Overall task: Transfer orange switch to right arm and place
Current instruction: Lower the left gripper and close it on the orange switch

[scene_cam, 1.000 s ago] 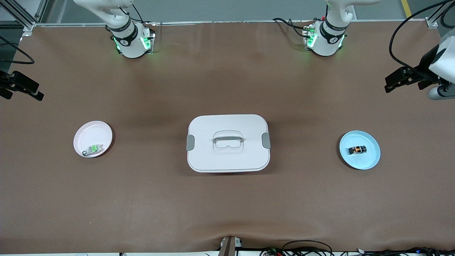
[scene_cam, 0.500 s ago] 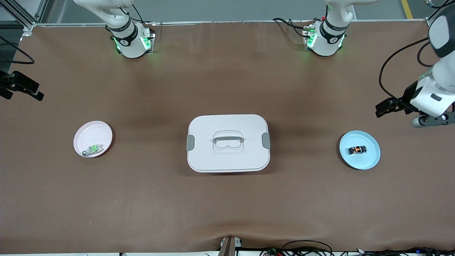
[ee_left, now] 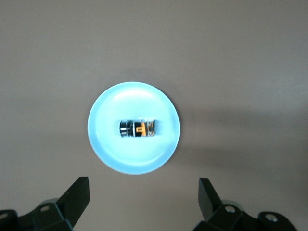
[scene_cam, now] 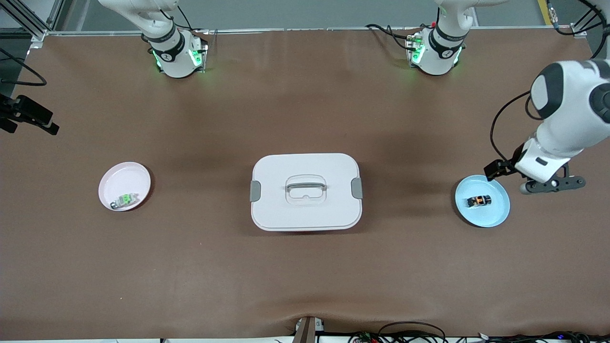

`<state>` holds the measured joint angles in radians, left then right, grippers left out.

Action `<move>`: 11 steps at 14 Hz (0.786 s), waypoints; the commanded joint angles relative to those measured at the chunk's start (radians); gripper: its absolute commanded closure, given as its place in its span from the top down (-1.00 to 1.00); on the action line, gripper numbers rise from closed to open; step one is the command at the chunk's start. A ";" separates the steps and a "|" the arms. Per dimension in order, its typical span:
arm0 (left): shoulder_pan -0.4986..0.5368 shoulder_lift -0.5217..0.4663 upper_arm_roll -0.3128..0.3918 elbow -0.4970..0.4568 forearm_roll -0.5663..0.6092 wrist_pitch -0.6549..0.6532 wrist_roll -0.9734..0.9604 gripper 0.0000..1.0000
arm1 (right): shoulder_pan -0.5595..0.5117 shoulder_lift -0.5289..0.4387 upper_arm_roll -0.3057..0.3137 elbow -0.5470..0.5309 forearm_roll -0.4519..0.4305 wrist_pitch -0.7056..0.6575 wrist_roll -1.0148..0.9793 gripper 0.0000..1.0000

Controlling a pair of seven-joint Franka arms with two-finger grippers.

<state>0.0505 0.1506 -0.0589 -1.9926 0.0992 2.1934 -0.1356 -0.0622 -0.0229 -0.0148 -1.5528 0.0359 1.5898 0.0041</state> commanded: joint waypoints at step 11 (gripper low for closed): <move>0.078 0.267 -0.004 -0.009 0.039 0.302 0.094 1.00 | -0.011 0.006 0.012 0.020 -0.011 -0.013 -0.004 1.00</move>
<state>0.1189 0.3983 -0.0596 -2.0043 0.1188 2.4692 -0.0519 -0.0622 -0.0228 -0.0137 -1.5525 0.0359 1.5898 0.0041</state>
